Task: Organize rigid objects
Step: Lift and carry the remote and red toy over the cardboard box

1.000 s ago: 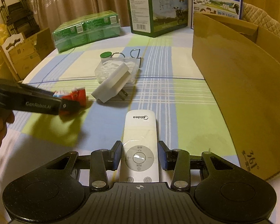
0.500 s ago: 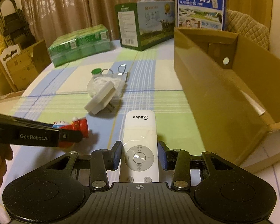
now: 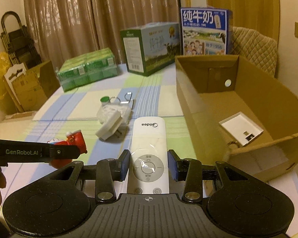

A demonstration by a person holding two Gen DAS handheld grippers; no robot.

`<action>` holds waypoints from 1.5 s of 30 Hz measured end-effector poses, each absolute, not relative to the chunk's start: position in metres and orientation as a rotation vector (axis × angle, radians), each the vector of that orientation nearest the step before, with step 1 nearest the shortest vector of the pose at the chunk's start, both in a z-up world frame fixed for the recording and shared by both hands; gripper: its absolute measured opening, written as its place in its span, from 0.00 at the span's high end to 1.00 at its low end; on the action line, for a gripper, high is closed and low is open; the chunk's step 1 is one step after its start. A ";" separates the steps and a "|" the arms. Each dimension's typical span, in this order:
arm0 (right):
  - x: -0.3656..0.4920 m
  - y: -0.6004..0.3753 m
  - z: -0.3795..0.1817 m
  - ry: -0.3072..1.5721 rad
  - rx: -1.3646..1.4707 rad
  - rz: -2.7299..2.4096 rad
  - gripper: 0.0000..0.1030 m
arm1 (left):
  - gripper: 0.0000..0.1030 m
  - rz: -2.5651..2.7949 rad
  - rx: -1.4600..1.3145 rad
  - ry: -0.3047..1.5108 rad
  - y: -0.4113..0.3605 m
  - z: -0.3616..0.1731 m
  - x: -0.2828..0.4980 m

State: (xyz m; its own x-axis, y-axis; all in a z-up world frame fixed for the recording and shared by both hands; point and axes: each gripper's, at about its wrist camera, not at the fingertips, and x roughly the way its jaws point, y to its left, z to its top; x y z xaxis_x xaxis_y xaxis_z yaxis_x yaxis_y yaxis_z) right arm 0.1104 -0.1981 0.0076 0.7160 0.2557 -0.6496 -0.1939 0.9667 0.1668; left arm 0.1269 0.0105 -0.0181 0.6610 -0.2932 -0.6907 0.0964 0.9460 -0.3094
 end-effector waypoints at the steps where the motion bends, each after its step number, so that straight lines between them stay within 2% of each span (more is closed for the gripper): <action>1: 0.108 -0.200 0.012 0.723 0.090 0.250 0.64 | 0.62 -0.222 -0.256 0.814 0.008 -0.014 0.124; 22: 0.079 -0.278 0.052 0.634 0.151 0.156 0.63 | 0.62 -0.340 -0.158 0.750 -0.083 0.037 0.108; 45: 0.118 -0.359 0.067 0.605 0.131 0.088 0.64 | 0.62 -0.465 -0.077 0.726 -0.154 0.053 0.142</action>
State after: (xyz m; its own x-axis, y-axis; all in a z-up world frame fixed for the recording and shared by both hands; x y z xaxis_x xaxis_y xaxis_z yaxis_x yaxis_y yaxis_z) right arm 0.1177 -0.3589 0.0674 0.8191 0.1208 -0.5608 -0.0439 0.9879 0.1487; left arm 0.1420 -0.1543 0.0529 0.6514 -0.4351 -0.6216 0.3825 0.8958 -0.2263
